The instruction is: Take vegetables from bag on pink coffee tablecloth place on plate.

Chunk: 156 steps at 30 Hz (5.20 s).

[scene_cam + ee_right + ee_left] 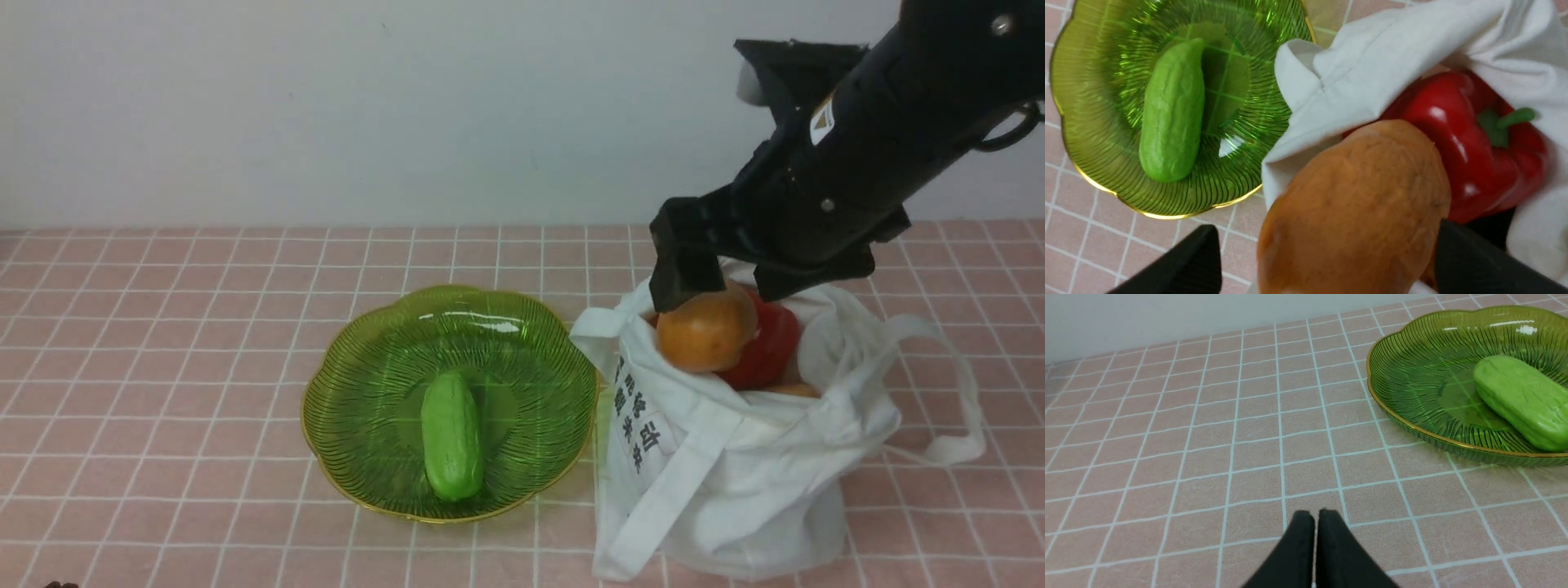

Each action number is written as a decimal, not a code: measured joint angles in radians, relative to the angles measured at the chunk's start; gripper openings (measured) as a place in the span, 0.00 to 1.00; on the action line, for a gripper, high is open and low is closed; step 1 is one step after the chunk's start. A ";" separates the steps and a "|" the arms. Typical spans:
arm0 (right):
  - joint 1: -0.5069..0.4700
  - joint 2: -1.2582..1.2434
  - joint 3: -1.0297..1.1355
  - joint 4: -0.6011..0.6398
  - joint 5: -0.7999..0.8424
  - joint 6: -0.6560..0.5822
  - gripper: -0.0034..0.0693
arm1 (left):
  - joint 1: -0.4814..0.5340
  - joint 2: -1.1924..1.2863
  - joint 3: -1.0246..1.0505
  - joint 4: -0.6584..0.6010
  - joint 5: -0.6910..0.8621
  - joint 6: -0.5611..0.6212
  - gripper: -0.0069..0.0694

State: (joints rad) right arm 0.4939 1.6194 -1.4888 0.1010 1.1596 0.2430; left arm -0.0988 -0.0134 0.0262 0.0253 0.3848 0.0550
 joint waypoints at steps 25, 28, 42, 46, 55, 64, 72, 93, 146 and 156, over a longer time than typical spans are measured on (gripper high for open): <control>0.001 -0.075 0.000 -0.060 0.035 -0.057 0.76 | 0.000 0.000 0.000 0.000 0.000 0.000 0.08; 0.001 -0.121 0.000 -0.023 -0.004 -0.071 0.76 | 0.000 0.000 0.000 0.000 0.000 0.000 0.08; 0.245 0.059 -0.027 0.211 -0.218 -0.356 0.76 | 0.000 0.000 0.000 0.000 0.000 0.000 0.08; 0.256 0.203 -0.088 0.103 -0.219 -0.342 0.76 | 0.000 0.000 0.000 0.000 0.000 0.000 0.08; 0.257 0.378 -0.159 -0.127 -0.235 -0.186 0.76 | 0.000 0.000 0.000 0.000 0.000 0.000 0.08; 0.259 0.444 -0.160 -0.164 -0.265 -0.140 0.82 | 0.000 0.000 0.000 0.000 0.000 0.000 0.08; 0.259 0.444 -0.246 -0.122 -0.184 -0.134 0.94 | 0.000 0.000 0.000 0.000 0.000 0.000 0.08; 0.259 -0.109 -0.487 -0.229 0.100 -0.049 0.03 | 0.000 0.000 0.000 0.000 0.000 0.000 0.08; 0.259 -1.633 1.183 -0.082 -1.041 -0.218 0.03 | 0.002 0.000 0.000 0.000 0.000 0.000 0.08; -0.127 -1.633 1.344 -0.117 -0.916 -0.228 0.03 | 0.002 0.000 0.000 0.000 0.000 0.000 0.08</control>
State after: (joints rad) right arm 0.3670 -0.0138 -0.1452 -0.0158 0.2433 0.0150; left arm -0.0964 -0.0138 0.0262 0.0253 0.3848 0.0550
